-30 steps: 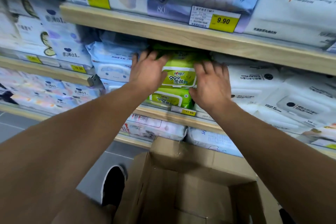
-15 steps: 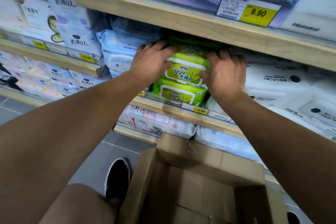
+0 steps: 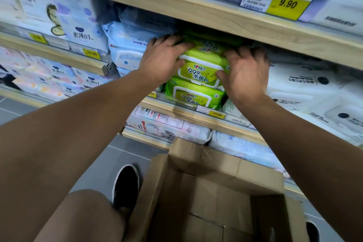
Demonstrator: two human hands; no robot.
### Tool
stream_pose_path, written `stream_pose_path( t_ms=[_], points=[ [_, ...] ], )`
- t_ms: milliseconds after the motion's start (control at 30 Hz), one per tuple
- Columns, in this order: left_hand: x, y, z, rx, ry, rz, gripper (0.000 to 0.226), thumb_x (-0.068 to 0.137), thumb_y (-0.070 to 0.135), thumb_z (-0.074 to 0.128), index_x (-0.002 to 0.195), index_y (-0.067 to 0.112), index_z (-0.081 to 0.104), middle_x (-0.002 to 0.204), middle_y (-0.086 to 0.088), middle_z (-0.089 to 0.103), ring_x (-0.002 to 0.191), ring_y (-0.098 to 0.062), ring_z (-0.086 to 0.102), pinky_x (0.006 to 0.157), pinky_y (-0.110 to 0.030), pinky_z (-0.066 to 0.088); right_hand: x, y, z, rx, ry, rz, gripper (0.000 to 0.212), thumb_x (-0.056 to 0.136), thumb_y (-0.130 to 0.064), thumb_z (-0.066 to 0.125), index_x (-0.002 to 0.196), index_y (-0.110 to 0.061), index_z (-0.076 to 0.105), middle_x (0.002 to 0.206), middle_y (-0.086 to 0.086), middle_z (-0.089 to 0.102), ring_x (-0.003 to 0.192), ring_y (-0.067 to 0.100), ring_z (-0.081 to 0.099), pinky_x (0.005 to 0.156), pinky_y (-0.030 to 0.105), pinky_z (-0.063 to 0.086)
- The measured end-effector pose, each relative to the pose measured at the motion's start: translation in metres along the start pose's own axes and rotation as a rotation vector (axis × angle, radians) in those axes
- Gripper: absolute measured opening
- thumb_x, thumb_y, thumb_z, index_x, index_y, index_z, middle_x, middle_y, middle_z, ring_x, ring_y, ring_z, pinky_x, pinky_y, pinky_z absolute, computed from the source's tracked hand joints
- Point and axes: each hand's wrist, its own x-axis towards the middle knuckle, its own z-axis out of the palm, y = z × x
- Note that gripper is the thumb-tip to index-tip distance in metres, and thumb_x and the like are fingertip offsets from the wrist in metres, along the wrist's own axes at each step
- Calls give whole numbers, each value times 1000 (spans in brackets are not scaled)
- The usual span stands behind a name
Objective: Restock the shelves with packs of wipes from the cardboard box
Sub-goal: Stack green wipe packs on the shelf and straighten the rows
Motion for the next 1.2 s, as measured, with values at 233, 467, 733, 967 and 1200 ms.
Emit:
stream_pose_path(
  t_ms=[233,467,733,967,1200],
  points=[
    [-2,0,1,-3,4,6,51,90,33,55,139,37,43,145,-2,43,132,-33,36,109,-49,26,-2,-2,2,3,-10,-2,45,83,-40,64,123,-20,57,122,11,54,118,40,41,99,45,32],
    [-23,7,12,169,19,32,97,67,48,75,146,30,22,150,-6,29,144,-32,12,115,-55,12,-20,-6,18,-119,30,-199,86,69,-29,75,144,-17,33,139,11,42,129,38,35,115,49,17],
    [-27,14,33,330,64,-36,125,52,55,83,148,29,7,152,-6,22,143,-33,15,113,-58,12,-26,-16,53,-220,89,-153,76,85,-27,51,151,-15,16,151,12,31,136,39,29,115,54,18],
    [-21,10,42,322,133,-40,120,52,55,83,147,32,13,150,-4,29,139,-33,25,113,-56,15,-18,-12,66,-158,134,-129,71,86,-21,44,151,-17,16,152,11,32,137,38,30,109,51,31],
    [-19,11,35,274,100,-44,110,56,57,77,146,32,19,149,-4,31,140,-33,22,113,-57,13,-16,-12,59,-192,60,-142,93,73,-21,67,151,-17,17,151,11,33,137,37,29,112,53,25]
  ],
)
